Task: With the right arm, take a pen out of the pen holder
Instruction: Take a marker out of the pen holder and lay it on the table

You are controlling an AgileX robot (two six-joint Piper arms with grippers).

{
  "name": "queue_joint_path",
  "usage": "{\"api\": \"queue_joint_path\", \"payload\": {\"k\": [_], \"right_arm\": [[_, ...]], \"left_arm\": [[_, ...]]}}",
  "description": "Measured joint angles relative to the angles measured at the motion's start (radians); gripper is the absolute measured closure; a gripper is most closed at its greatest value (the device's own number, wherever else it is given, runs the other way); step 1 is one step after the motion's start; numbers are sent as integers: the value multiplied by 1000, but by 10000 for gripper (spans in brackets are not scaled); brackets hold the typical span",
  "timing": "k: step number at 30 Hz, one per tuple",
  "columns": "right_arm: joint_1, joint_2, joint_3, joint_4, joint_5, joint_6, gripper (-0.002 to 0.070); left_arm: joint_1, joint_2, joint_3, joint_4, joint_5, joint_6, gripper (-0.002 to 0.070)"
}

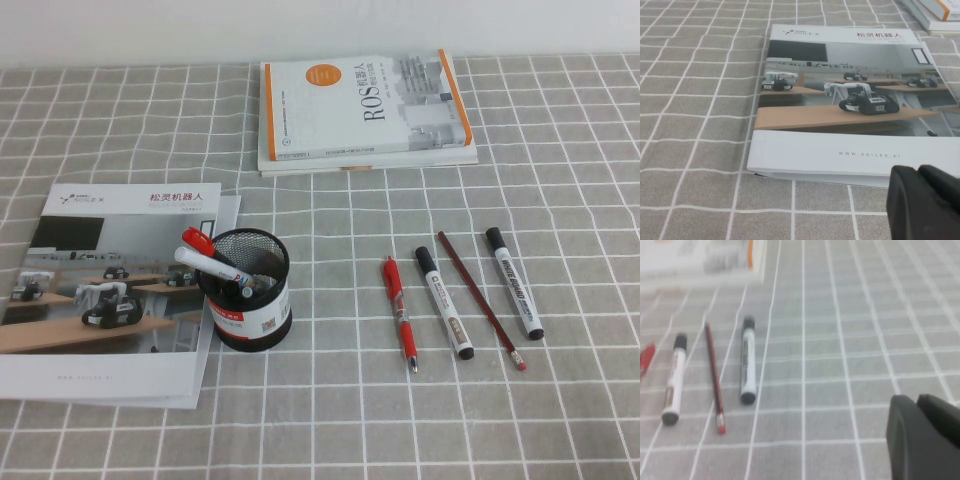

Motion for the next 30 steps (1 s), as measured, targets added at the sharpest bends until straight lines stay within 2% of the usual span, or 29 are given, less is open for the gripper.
{"api": "queue_joint_path", "payload": {"k": [5,10,30], "right_arm": [[-41,-208,4,-13,146,-13,689],[-42,-229,4,-27,240,-28,689],[-42,-229,4,-30,251,-34,689]], "left_arm": [[0,0,0,0,0,0,678],[0,0,0,0,0,0,678],[0,0,0,0,0,0,678]]}}
